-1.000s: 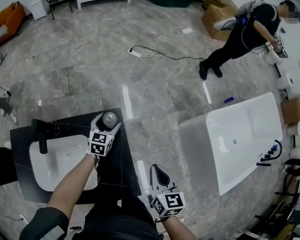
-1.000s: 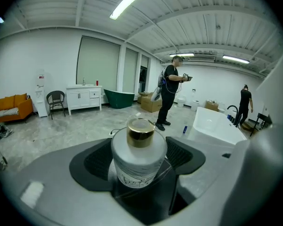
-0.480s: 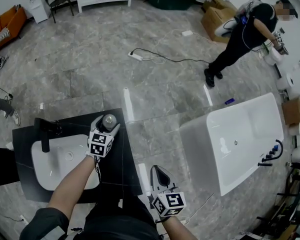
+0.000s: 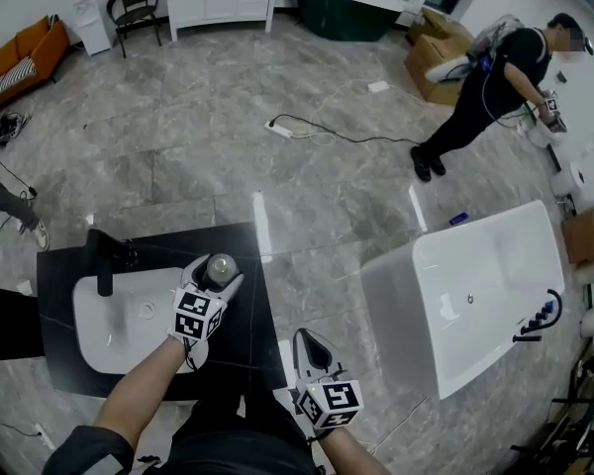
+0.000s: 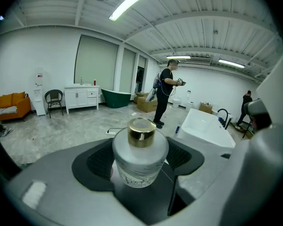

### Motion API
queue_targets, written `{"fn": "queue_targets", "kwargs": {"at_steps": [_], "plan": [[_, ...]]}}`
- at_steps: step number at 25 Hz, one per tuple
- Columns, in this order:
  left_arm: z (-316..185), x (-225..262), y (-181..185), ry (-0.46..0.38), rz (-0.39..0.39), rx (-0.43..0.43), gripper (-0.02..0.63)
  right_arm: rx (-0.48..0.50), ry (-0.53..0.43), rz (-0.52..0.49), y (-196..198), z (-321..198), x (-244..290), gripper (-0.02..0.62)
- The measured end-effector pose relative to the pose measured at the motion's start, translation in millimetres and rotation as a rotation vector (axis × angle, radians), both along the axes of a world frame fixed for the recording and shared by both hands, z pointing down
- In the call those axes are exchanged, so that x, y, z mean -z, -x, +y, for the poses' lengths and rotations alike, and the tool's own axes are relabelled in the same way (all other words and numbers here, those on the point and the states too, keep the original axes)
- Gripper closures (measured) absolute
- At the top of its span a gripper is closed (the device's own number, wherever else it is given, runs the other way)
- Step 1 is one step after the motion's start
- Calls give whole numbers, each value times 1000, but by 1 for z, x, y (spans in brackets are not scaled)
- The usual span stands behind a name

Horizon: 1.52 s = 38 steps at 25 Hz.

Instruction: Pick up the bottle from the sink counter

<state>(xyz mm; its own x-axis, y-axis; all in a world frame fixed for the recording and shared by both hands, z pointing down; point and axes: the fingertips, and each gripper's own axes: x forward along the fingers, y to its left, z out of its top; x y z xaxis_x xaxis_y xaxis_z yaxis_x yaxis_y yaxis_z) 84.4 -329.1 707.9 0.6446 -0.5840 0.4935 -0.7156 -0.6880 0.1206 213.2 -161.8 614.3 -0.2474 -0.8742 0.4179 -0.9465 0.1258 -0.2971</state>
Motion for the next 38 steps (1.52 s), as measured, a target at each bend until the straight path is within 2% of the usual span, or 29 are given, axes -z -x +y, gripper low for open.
{"fn": "queue_targets", "kwargs": {"at_steps": [5,8,13,23,38], "plan": [[33,27,16,-29,22,2,272,27,-17,4,12,8,5,589],[51,40,27,-15,23,13,272,41,-23,0,19,12,6,589],[87,74,38,-9,71,16,272,56,-33,-2,28,20,16,589],[153,134,57,-92,124,9,272,78,-80,-1,42,33,36,588],[214,166,94,-105,105,27,272,142,-137,26,71,62,65,588]]}}
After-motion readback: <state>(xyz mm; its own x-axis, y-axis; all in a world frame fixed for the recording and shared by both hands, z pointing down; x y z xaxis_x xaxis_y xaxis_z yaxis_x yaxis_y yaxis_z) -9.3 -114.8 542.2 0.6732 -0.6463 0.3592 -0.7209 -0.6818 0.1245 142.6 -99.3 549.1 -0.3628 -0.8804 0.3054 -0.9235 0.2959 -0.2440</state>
